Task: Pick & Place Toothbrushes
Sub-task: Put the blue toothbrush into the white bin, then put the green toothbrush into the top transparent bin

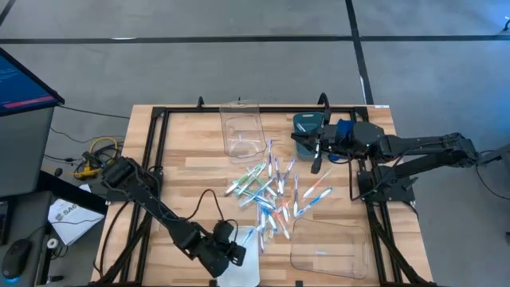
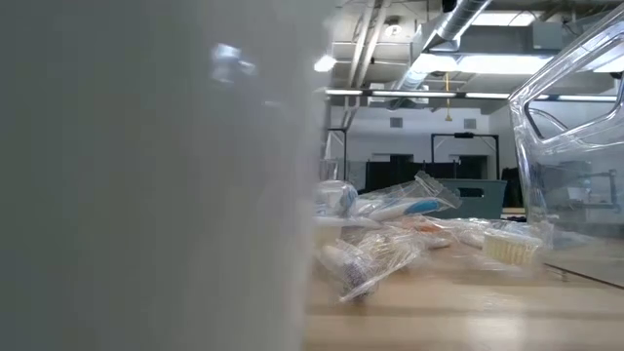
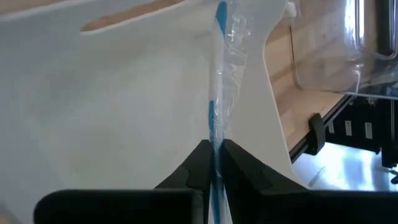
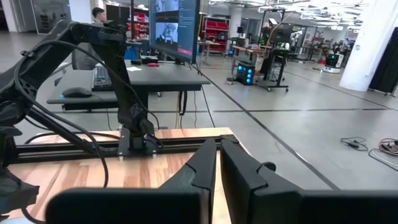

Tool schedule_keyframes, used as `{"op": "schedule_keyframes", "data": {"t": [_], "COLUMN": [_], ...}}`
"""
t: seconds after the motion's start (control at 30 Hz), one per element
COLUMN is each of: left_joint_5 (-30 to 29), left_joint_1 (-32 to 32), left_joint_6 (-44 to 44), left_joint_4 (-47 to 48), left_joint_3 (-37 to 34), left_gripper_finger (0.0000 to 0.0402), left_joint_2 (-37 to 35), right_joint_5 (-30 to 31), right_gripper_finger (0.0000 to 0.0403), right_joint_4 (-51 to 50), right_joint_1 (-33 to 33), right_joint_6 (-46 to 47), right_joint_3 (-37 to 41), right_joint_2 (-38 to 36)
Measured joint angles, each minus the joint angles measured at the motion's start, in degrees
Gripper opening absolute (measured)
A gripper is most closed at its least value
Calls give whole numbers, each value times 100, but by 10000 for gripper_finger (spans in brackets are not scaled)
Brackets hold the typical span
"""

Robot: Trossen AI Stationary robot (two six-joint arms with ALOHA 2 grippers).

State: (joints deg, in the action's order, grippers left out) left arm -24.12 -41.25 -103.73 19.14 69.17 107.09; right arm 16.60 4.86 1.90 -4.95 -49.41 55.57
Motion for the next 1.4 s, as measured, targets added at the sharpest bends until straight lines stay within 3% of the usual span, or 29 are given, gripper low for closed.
{"op": "schedule_keyframes", "data": {"t": [0.3, 0.7, 0.83, 1.17, 1.27, 1.4], "left_joint_5": [289, 332, -10, -2514, -2255, -1177], "left_joint_1": [0, 1, -3, -393, -327, -94], "left_joint_6": [192, 389, 828, 3644, 3964, 4249], "left_joint_4": [60, 89, 107, -215, -215, -253], "left_joint_3": [0, -4, -4, -4, -78, -188], "left_gripper_finger": [48, 166, 184, 167, 156, 113], "left_joint_2": [0, -127, -513, -1388, -1421, -1217], "right_joint_5": [0, -2, -1, -2, 6, -2], "right_gripper_finger": [16, 16, 18, 16, 18, 17], "right_joint_4": [-15, -70, -62, -128, -188, -322], "right_joint_1": [0, 0, -3, 12, 84, 303], "right_joint_6": [45, 45, 45, 45, 135, 551], "right_joint_3": [0, 0, 0, 0, 0, 0], "right_joint_2": [0, 0, 2, 2, 2, 4]}}
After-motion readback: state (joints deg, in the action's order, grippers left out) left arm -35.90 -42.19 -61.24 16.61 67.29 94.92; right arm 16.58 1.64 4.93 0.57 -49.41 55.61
